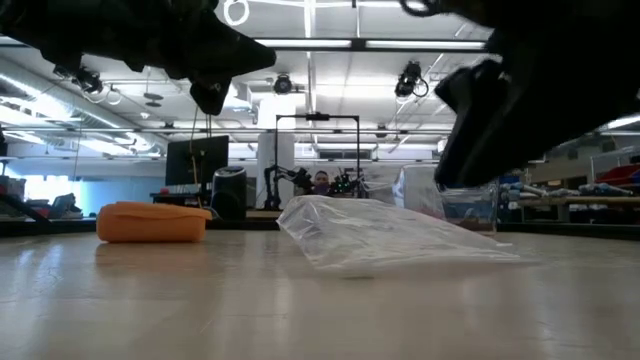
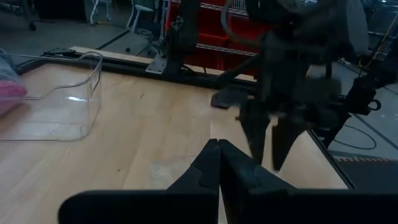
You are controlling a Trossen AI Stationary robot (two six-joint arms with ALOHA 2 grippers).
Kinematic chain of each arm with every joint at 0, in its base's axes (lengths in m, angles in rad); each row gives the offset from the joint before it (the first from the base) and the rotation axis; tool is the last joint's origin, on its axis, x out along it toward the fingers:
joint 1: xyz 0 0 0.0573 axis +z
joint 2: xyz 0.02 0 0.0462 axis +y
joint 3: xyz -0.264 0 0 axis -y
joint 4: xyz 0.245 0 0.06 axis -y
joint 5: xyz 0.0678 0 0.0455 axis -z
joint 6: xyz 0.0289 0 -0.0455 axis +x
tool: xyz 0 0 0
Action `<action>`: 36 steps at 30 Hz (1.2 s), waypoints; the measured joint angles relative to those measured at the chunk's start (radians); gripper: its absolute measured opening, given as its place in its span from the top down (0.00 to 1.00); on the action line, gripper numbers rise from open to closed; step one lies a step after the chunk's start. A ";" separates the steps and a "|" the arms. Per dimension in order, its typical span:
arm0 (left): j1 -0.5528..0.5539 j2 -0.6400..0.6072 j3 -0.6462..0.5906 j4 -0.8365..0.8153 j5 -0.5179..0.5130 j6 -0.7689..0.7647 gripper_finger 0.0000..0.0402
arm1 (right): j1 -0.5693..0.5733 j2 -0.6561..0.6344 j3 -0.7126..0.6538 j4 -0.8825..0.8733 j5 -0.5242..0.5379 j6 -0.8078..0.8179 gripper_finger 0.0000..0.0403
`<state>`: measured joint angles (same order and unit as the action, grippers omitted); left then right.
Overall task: Roll bandage
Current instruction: Open the transparent zip bag
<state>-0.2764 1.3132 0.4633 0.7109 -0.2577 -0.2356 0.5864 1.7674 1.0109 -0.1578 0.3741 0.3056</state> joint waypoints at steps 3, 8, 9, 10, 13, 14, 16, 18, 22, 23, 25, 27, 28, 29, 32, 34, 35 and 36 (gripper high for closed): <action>0.000 0.000 0.000 -0.002 0.000 0.000 0.98 | -0.011 0.067 0.059 -0.062 -0.005 -0.008 0.69; 0.000 0.000 0.000 -0.012 0.000 0.000 0.98 | -0.041 0.138 0.095 -0.138 -0.076 -0.012 0.72; 0.000 0.000 0.000 -0.011 0.000 0.000 0.98 | -0.048 0.144 0.098 -0.130 -0.092 -0.012 0.72; 0.000 0.000 0.000 -0.011 0.000 0.000 0.98 | -0.053 0.149 0.100 -0.121 -0.098 -0.012 0.73; 0.000 0.000 0.000 -0.011 0.000 0.000 0.98 | -0.063 0.155 0.101 -0.123 -0.102 -0.011 0.76; 0.000 0.000 0.000 -0.011 0.000 0.000 0.98 | -0.066 0.154 0.101 -0.125 -0.105 -0.011 0.78; 0.000 0.000 0.000 -0.011 0.000 0.000 0.98 | -0.072 0.151 0.101 -0.126 -0.105 -0.015 0.83; 0.000 0.000 0.000 -0.010 0.000 0.000 0.98 | -0.075 0.144 0.100 -0.138 -0.092 -0.033 0.91; 0.000 0.000 0.000 -0.006 0.000 0.000 0.98 | -0.082 0.136 0.113 -0.165 -0.081 -0.057 0.98; 0.000 0.000 0.000 -0.005 0.000 0.002 0.98 | -0.083 0.130 0.123 -0.173 -0.082 -0.057 0.98; 0.000 0.000 0.000 0.019 -0.001 0.029 0.98 | -0.082 0.112 0.151 -0.225 -0.067 -0.066 0.99; -0.003 0.000 0.000 0.059 -0.002 0.085 0.98 | -0.078 0.092 0.190 -0.284 -0.022 -0.075 0.99; -0.006 0.000 0.000 0.082 -0.002 0.107 0.98 | -0.077 0.079 0.210 -0.318 -0.005 -0.074 0.99; -0.008 0.000 0.000 0.103 -0.001 0.131 0.97 | -0.074 0.066 0.229 -0.353 0.011 -0.075 0.99; -0.018 0.000 0.001 0.152 0.013 0.198 0.93 | -0.067 0.023 0.289 -0.441 0.065 -0.075 0.99; -0.026 0.000 0.001 0.168 0.018 0.224 0.88 | -0.064 -0.004 0.330 -0.502 0.102 -0.074 1.00; -0.028 0.000 0.003 0.166 0.018 0.225 0.86 | -0.062 -0.016 0.351 -0.529 0.121 -0.074 1.00; -0.029 0.000 0.010 0.157 0.018 0.221 0.83 | -0.059 -0.027 0.372 -0.553 0.138 -0.074 1.00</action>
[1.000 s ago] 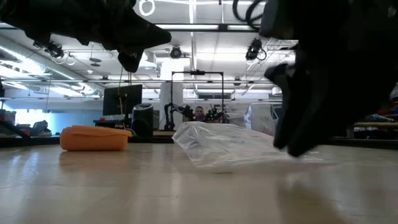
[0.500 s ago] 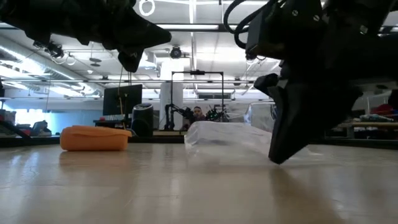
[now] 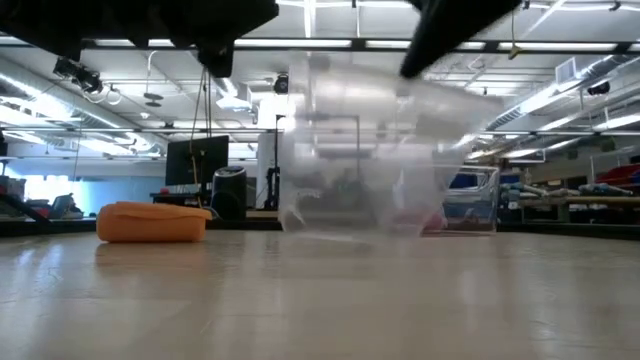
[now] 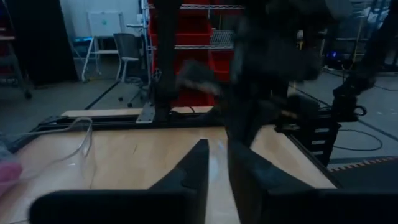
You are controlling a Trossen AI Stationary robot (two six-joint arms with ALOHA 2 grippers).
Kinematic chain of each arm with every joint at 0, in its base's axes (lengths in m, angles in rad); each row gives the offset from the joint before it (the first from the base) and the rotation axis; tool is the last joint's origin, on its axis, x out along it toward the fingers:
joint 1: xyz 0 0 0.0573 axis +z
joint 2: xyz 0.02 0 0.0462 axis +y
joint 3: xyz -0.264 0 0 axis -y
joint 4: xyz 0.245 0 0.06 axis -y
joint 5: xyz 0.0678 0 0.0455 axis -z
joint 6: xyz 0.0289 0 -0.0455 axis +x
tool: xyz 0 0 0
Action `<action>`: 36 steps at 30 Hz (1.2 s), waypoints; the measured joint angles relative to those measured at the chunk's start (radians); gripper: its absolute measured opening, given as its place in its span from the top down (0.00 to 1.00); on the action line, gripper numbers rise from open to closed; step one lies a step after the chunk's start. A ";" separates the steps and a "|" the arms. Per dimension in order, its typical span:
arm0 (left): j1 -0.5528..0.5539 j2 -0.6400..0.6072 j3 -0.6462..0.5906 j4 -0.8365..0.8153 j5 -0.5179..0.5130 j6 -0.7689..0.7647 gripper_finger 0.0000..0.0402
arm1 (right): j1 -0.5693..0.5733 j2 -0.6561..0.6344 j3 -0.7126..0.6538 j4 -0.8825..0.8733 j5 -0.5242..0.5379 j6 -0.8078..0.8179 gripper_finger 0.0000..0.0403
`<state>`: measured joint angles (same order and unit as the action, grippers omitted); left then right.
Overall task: Roll bandage
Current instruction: Open the transparent zip bag
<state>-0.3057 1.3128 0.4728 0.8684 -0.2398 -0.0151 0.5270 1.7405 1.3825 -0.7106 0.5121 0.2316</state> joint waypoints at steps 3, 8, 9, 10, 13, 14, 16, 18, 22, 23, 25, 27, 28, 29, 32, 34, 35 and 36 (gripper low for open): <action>-0.013 0.000 0.026 -0.032 0.007 -0.018 0.75 | 0.003 -0.028 0.062 -0.053 0.060 -0.002 1.00; -0.057 0.000 0.111 -0.188 0.008 0.047 0.63 | 0.003 -0.042 0.149 -0.135 0.137 -0.027 1.00; -0.066 0.000 0.135 -0.237 -0.006 0.068 0.62 | 0.003 -0.042 0.161 -0.152 0.146 -0.030 1.00; -0.073 0.000 0.158 -0.279 -0.020 0.080 0.60 | 0.002 -0.042 0.172 -0.161 0.151 -0.032 1.00; -0.088 0.000 0.224 -0.391 -0.053 0.090 0.57 | 0.001 -0.042 0.188 -0.168 0.170 -0.046 1.00; -0.090 0.000 0.241 -0.422 -0.054 0.089 0.56 | 0.001 -0.042 0.191 -0.168 0.176 -0.051 1.00; -0.090 0.000 0.265 -0.472 -0.054 0.086 0.56 | 0.001 -0.042 0.197 -0.166 0.180 -0.053 1.00; -0.090 0.000 0.275 -0.505 -0.056 0.079 0.56 | 0.001 -0.042 0.200 -0.166 0.193 -0.053 1.00; -0.089 0.000 0.277 -0.509 -0.087 0.048 0.57 | 0.001 -0.042 0.200 -0.161 0.216 -0.053 1.00; -0.089 0.000 0.277 -0.509 -0.101 0.043 0.57 | 0.001 -0.042 0.200 -0.159 0.220 -0.053 1.00; -0.089 0.000 0.277 -0.501 -0.142 0.034 0.59 | 0.001 -0.042 0.200 -0.151 0.223 -0.053 1.00; -0.087 0.000 0.277 -0.498 -0.164 0.016 0.62 | 0.001 -0.042 0.200 -0.146 0.224 -0.051 1.00; -0.087 0.002 0.277 -0.498 -0.166 0.008 0.64 | 0.001 -0.042 0.200 -0.141 0.224 -0.050 1.00; -0.087 0.005 0.277 -0.498 -0.167 0.005 0.67 | 0.001 -0.042 0.200 -0.138 0.224 -0.050 1.00; -0.087 0.006 0.277 -0.501 -0.164 0.004 0.74 | 0.001 -0.042 0.200 -0.125 0.224 -0.050 1.00; -0.087 0.006 0.277 -0.495 -0.163 0.005 0.80 | 0.001 -0.042 0.200 -0.122 0.224 -0.049 1.00; -0.087 0.006 0.277 -0.494 -0.163 0.007 0.82 | 0.001 -0.042 0.200 -0.116 0.224 -0.049 1.00; -0.087 0.006 0.277 -0.493 -0.163 0.008 0.85 | 0.001 -0.042 0.200 -0.110 0.224 -0.050 1.00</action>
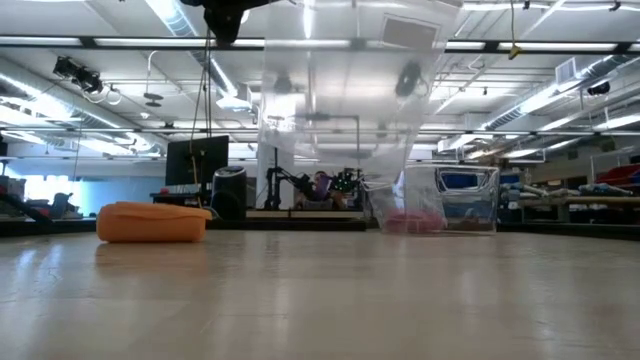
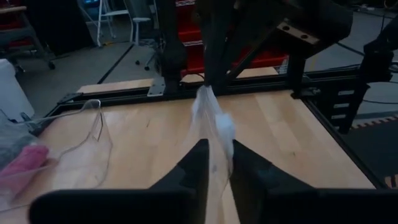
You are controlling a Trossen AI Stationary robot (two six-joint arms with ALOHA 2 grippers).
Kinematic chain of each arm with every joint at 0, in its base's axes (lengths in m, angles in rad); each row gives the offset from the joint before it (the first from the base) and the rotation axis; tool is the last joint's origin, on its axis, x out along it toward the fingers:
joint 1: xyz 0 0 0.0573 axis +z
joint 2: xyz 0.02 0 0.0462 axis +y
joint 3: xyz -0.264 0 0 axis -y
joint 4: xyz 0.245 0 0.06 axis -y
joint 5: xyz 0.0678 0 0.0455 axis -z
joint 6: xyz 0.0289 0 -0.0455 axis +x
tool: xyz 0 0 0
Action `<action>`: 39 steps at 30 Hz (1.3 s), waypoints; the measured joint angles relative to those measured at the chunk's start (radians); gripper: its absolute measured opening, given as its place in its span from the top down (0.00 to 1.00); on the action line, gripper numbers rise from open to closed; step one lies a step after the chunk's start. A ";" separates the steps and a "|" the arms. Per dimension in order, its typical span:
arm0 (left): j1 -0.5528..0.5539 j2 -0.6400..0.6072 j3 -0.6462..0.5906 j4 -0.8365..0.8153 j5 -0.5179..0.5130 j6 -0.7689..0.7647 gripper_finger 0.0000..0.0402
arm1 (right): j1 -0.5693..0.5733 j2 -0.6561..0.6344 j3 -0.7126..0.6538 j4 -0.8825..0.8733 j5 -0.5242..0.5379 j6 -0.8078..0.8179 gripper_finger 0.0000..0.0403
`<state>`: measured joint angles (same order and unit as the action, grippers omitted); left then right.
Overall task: Roll bandage
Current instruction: Open the transparent zip bag
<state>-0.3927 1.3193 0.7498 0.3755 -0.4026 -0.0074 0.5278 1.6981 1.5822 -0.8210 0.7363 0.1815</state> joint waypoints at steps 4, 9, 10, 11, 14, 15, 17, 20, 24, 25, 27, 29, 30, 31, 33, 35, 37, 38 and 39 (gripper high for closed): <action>0.000 0.000 0.000 0.007 0.000 0.019 0.94 | 0.000 0.000 0.000 0.029 0.000 0.001 1.00; 0.000 0.000 0.000 -0.016 -0.018 0.061 0.98 | 0.000 0.000 0.000 0.093 0.004 0.041 0.93; 0.000 0.000 0.000 -0.031 -0.029 0.075 0.98 | 0.000 0.000 0.000 0.106 0.005 0.047 0.90; 0.000 0.000 0.000 -0.044 -0.040 0.086 0.99 | -0.001 0.000 0.000 0.125 0.003 0.053 0.88; 0.000 0.000 0.000 -0.058 -0.059 0.122 0.99 | -0.024 0.000 0.001 0.193 -0.056 0.057 0.80; -0.002 0.000 0.000 -0.057 -0.060 0.138 0.99 | -0.037 0.001 0.001 0.213 -0.093 0.062 0.78; -0.006 0.000 0.000 -0.053 -0.061 0.164 0.99 | -0.071 0.013 0.002 0.255 -0.154 0.076 0.75; -0.010 0.000 0.000 -0.053 -0.061 0.200 0.99 | -0.115 0.020 0.001 0.267 -0.200 0.073 0.74; -0.011 0.000 0.000 -0.053 -0.064 0.209 1.00 | -0.166 0.018 0.001 0.279 -0.273 0.075 0.75; -0.011 0.000 0.000 -0.053 -0.071 0.209 1.00 | -0.175 0.018 0.001 0.285 -0.296 0.069 0.76; -0.011 0.000 0.000 -0.052 -0.079 0.208 1.00 | -0.186 0.018 0.001 0.302 -0.342 0.060 0.77; -0.011 0.000 0.000 -0.052 -0.080 0.194 1.00 | -0.194 0.018 0.001 0.302 -0.358 0.061 0.78; -0.011 0.000 0.000 -0.052 -0.080 0.184 1.00 | -0.196 0.018 0.001 0.302 -0.361 0.061 0.78; -0.011 0.000 0.000 -0.053 -0.080 0.175 1.00 | -0.197 0.018 0.001 0.302 -0.363 0.058 0.78; -0.011 0.000 0.000 -0.051 -0.080 0.151 1.00 | -0.197 0.018 0.001 0.305 -0.366 0.048 0.78; -0.011 0.000 0.000 -0.044 -0.080 0.131 1.00 | -0.198 0.018 0.001 0.303 -0.366 0.043 0.77; -0.010 0.000 0.000 -0.029 -0.080 0.110 1.00 | -0.198 0.018 0.001 0.304 -0.366 0.037 0.77; -0.008 0.000 0.000 -0.027 -0.080 0.097 1.00 | -0.198 0.018 0.001 0.304 -0.366 0.034 0.77; -0.005 0.000 0.000 -0.028 -0.080 0.081 1.00 | -0.198 0.018 0.001 0.304 -0.366 0.034 0.76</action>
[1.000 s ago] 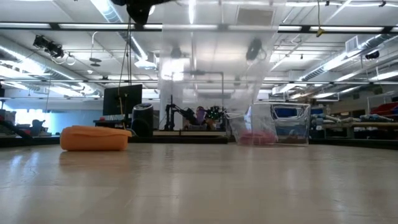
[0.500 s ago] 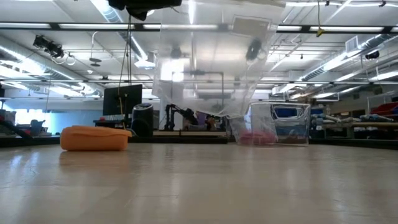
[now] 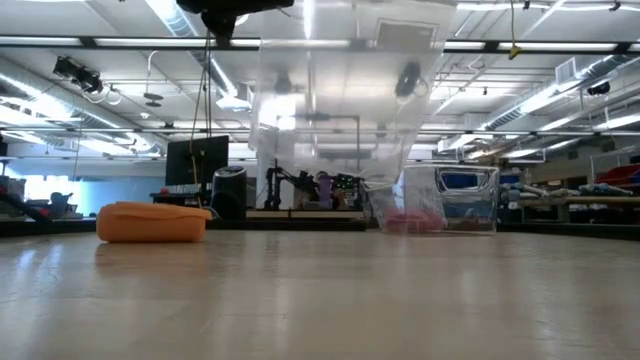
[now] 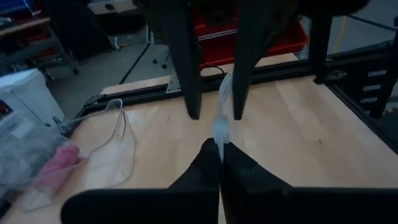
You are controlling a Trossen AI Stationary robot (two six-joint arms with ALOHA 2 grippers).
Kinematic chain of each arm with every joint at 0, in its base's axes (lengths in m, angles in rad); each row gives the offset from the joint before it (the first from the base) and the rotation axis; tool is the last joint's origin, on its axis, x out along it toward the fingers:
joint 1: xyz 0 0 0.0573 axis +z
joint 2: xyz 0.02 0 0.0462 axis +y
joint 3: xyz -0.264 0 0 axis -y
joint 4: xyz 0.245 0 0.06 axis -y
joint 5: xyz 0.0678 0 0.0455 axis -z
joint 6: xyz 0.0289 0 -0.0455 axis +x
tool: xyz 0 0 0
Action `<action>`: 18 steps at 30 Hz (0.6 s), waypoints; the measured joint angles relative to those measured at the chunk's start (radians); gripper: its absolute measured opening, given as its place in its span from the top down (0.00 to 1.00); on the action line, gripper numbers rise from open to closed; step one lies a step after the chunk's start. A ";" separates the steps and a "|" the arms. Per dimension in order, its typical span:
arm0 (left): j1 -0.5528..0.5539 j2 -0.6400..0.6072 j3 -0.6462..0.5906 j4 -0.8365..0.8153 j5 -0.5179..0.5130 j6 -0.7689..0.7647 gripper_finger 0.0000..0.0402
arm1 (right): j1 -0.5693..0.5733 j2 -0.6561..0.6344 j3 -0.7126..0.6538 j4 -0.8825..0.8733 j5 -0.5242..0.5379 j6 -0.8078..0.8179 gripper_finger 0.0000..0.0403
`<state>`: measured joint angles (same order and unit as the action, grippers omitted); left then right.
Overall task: Roll bandage
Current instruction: Open the transparent zip bag
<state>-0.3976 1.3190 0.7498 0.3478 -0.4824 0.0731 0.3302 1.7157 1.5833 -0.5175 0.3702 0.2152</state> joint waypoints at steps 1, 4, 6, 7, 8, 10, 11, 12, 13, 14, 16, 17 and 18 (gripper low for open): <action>0.004 0.000 0.000 0.000 0.000 -0.012 1.00 | 0.000 0.000 0.000 0.000 0.000 -0.006 0.76; 0.009 0.000 0.000 0.000 -0.001 -0.032 1.00 | 0.000 0.000 0.000 0.000 0.000 -0.012 0.76; 0.009 0.000 0.000 0.001 -0.001 -0.032 1.00 | -0.004 0.000 0.000 0.000 -0.001 -0.013 0.77; 0.010 0.000 0.000 0.004 0.000 -0.033 1.00 | -0.006 0.000 0.000 0.000 -0.004 -0.013 0.77; 0.010 0.000 0.000 0.014 0.000 -0.034 1.00 | -0.008 0.000 0.000 0.000 -0.008 -0.013 0.77; 0.011 0.000 0.000 0.031 0.001 -0.034 1.00 | -0.009 0.000 0.000 0.000 -0.009 -0.013 0.78; 0.012 0.000 0.000 0.035 0.003 -0.034 1.00 | -0.010 0.000 0.000 -0.002 -0.009 -0.012 0.78; 0.012 0.000 0.000 0.035 0.006 -0.034 1.00 | -0.011 0.000 0.000 -0.003 -0.009 -0.010 0.78; 0.012 0.000 0.000 0.036 0.008 -0.034 1.00 | -0.012 0.000 0.000 -0.005 -0.009 -0.011 0.79; 0.012 0.000 0.000 0.039 0.009 -0.034 1.00 | -0.013 0.000 0.000 -0.007 -0.009 -0.011 0.80; 0.012 0.000 0.000 0.045 0.009 -0.034 1.00 | -0.017 0.000 0.000 -0.006 -0.010 -0.010 0.81; 0.012 0.000 0.000 0.045 0.009 -0.034 1.00 | -0.017 0.000 0.000 -0.006 -0.010 -0.010 0.82; 0.012 0.000 0.000 0.044 0.009 -0.034 1.00 | -0.018 0.000 0.000 -0.007 -0.011 -0.010 0.83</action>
<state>-0.3855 1.3190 0.7498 0.3913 -0.4736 0.0395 0.3122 1.7157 1.5829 -0.5240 0.3587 0.2050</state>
